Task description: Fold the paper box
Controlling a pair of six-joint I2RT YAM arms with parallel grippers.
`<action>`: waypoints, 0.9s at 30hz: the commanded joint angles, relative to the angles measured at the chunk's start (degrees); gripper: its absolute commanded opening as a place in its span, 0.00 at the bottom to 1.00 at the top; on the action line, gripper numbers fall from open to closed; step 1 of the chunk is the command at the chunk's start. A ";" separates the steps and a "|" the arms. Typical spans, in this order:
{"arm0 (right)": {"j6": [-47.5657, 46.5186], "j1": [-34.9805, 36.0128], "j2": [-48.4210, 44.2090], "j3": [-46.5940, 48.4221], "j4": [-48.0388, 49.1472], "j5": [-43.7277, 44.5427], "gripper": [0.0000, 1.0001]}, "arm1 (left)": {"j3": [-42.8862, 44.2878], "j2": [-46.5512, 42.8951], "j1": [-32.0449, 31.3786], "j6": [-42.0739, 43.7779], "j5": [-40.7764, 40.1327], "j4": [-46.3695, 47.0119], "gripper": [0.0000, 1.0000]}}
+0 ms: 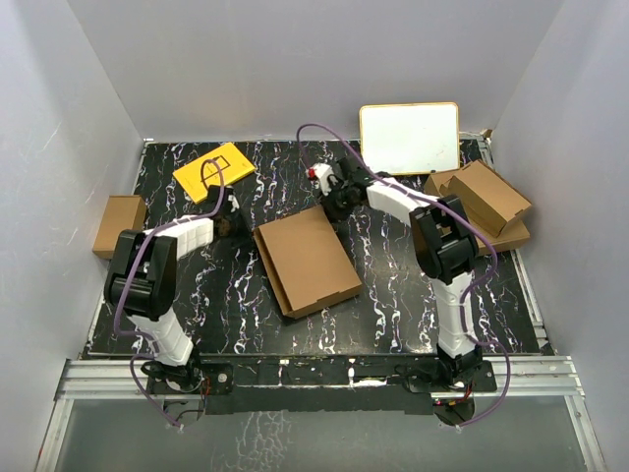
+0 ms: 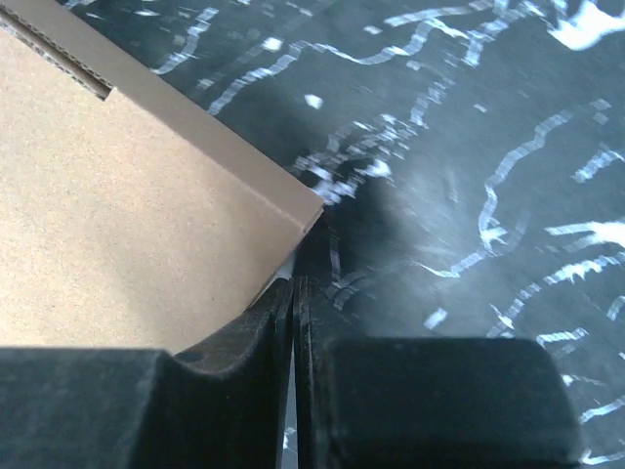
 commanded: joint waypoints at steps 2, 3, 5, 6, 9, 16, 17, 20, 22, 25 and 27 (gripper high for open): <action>4.04 7.65 -2.11 1.66 1.42 0.38 0.11 | 8.23 3.25 -4.39 -1.73 3.06 -0.81 0.05; 4.32 8.16 -2.25 1.90 1.45 0.75 0.11 | 9.53 4.13 -5.36 -1.36 2.58 -1.72 0.05; 4.59 8.15 -2.35 2.36 1.63 2.28 0.11 | 10.98 5.06 -6.20 -0.74 1.46 -3.11 0.05; 4.36 7.85 -2.43 2.41 1.60 4.06 0.11 | 10.84 4.85 -6.13 -0.56 0.54 -3.77 0.05; 4.36 5.23 -3.24 1.75 1.63 4.06 0.13 | 8.56 2.78 -4.84 0.53 -2.30 -4.68 0.08; 3.67 -0.01 -9.36 -5.28 3.85 1.35 0.25 | 2.17 -5.63 -0.74 2.91 -5.91 -8.01 0.19; 3.65 -0.33 -10.49 -6.97 4.56 0.81 0.26 | 1.19 -7.38 -0.72 2.99 -5.63 -8.23 0.19; 3.98 -0.97 -13.35 -12.16 7.46 -0.31 0.26 | -2.36 -10.58 -0.66 2.20 -3.99 -7.06 0.20; 4.04 -0.97 -13.59 -13.09 8.84 0.35 0.26 | -3.31 -10.71 -0.72 2.09 -4.26 -6.13 0.20; 4.04 -0.98 -10.31 -8.92 7.52 1.80 0.24 | -0.53 -6.86 -0.44 2.98 -5.68 -6.76 0.17; 4.07 -0.92 -7.15 -4.49 5.09 1.93 0.22 | 3.20 -3.18 -0.27 3.61 -5.56 -7.34 0.15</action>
